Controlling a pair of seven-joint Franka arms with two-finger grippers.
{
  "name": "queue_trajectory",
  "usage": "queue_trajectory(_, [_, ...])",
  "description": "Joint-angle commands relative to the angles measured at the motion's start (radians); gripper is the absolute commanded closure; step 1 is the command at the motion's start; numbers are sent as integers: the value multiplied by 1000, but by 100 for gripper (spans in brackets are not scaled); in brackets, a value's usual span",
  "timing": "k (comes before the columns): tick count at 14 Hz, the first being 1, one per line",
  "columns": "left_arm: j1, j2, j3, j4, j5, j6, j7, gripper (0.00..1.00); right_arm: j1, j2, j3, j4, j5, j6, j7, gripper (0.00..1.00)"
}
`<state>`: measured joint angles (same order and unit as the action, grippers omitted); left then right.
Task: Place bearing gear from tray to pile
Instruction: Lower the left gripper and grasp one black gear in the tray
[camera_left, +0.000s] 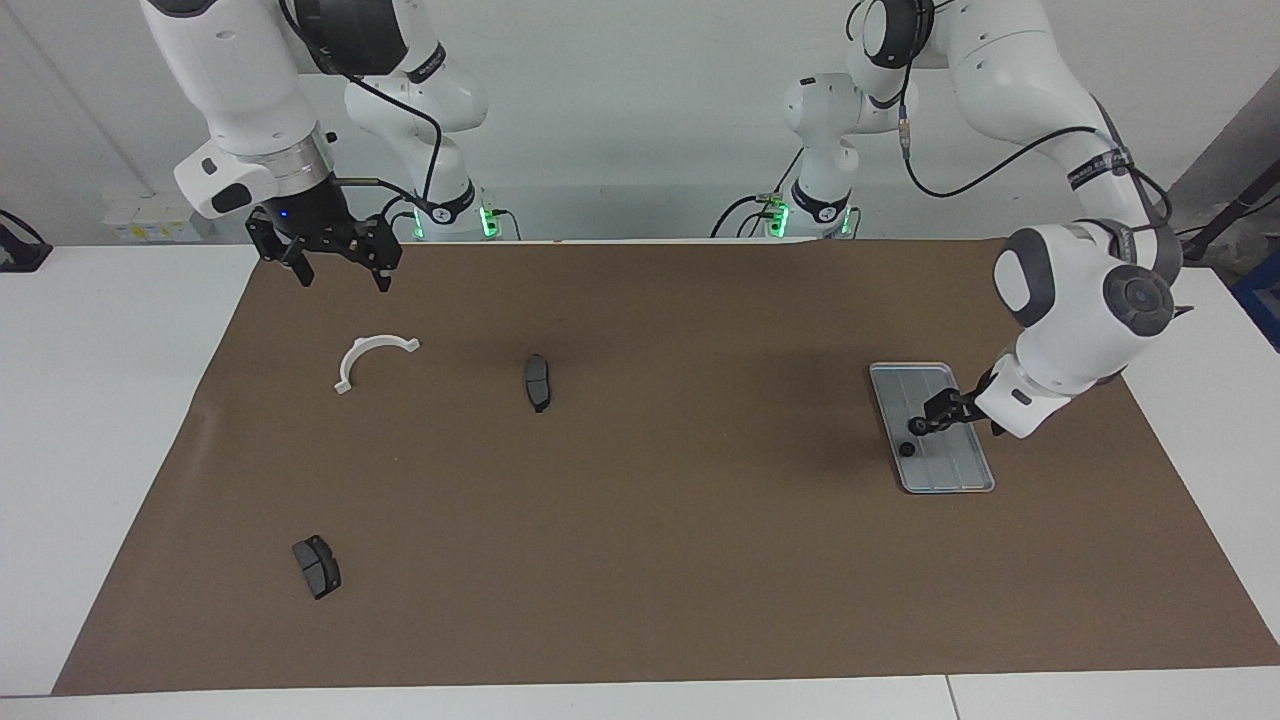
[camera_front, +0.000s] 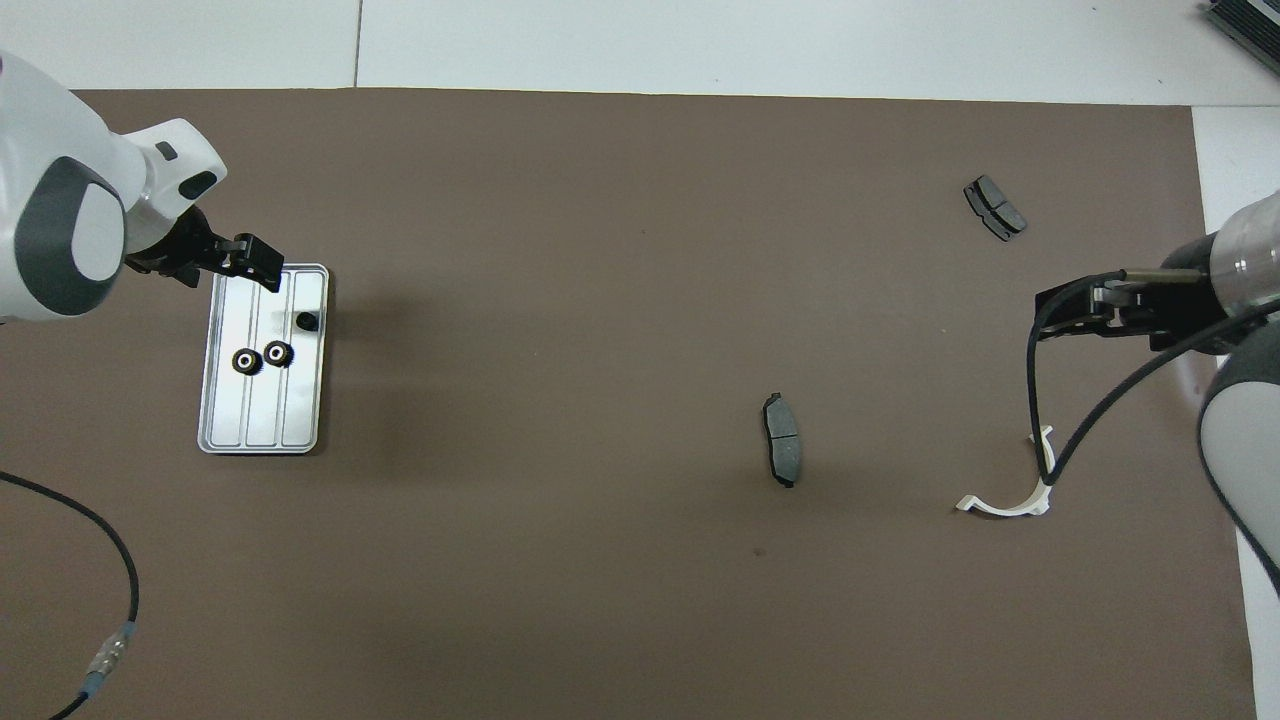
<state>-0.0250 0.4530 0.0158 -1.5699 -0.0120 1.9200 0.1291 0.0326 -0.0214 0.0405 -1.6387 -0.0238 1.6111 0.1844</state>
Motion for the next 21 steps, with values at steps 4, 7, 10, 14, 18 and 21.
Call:
queue_trajectory(4, [-10, 23, 1, -58, -38, 99, 160, 0, -13, -15, 9, -19, 16, 9, -8, 0])
queue_trajectory(7, [-7, 23, 3, -79, -63, 80, 289, 13, -13, -15, 9, -19, 16, 7, -8, 0])
queue_trajectory(10, [-7, 23, 3, -87, -63, 36, 401, 35, -13, -15, 9, -19, 16, 9, -8, 0])
queue_trajectory(14, [-10, 21, 4, -87, -63, 11, 443, 57, -14, -15, 9, -19, 16, 9, -6, 0])
queue_trajectory(18, [-23, 21, 4, -96, -63, 0, 443, 66, -14, -15, 9, -19, 16, 9, -6, 0])
queue_trajectory(21, [-29, 27, 4, -96, -63, 7, 442, 66, -14, -15, 9, -19, 16, 10, -6, 0])
